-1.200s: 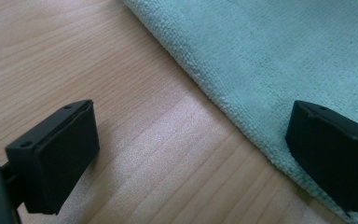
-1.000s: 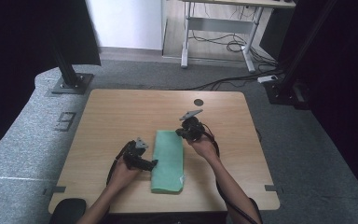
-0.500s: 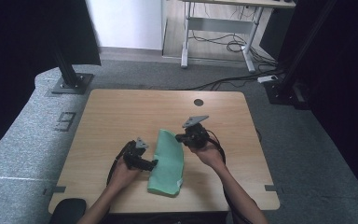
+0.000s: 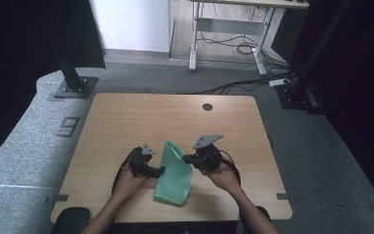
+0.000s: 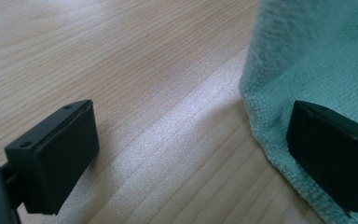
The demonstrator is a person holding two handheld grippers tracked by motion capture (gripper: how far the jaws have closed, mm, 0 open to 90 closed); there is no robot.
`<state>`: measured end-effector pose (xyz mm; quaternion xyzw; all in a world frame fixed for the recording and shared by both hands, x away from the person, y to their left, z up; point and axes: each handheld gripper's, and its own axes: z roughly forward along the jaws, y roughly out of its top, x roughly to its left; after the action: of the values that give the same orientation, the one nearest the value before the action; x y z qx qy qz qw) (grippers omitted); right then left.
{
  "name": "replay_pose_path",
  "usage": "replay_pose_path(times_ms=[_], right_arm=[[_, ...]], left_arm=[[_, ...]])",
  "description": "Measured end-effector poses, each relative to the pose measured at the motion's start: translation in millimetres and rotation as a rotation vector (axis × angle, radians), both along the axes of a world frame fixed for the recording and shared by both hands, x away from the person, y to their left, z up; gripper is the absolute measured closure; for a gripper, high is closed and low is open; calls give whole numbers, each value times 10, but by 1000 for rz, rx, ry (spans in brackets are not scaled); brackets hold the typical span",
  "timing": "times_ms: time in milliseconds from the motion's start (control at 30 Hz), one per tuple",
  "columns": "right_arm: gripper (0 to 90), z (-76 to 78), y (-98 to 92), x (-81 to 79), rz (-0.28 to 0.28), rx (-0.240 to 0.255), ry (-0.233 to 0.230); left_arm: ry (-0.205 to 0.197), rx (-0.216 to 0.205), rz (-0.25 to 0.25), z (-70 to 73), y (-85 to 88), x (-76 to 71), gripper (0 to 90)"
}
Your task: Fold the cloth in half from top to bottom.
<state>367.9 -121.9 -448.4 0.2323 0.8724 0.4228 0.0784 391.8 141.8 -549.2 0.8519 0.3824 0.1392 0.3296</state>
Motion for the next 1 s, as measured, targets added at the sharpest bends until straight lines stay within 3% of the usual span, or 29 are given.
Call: replay_pose_path(times_ms=[267,533,833,1000], right_arm=[[857,-113,-16,-255,40,21,34],[856,-369,6,-439,62,29,98],[855,-677,26,-558,59,8,170],[855,-832,74,-594,54,-34,185]], left_arm=[[-1,-2,6,-1,-5,-2,23],[-2,-3,7,-2,-5,-3,22],[-1,-2,7,-1,-5,-4,22],[0,-4,0,-1,-1,-9,23]])
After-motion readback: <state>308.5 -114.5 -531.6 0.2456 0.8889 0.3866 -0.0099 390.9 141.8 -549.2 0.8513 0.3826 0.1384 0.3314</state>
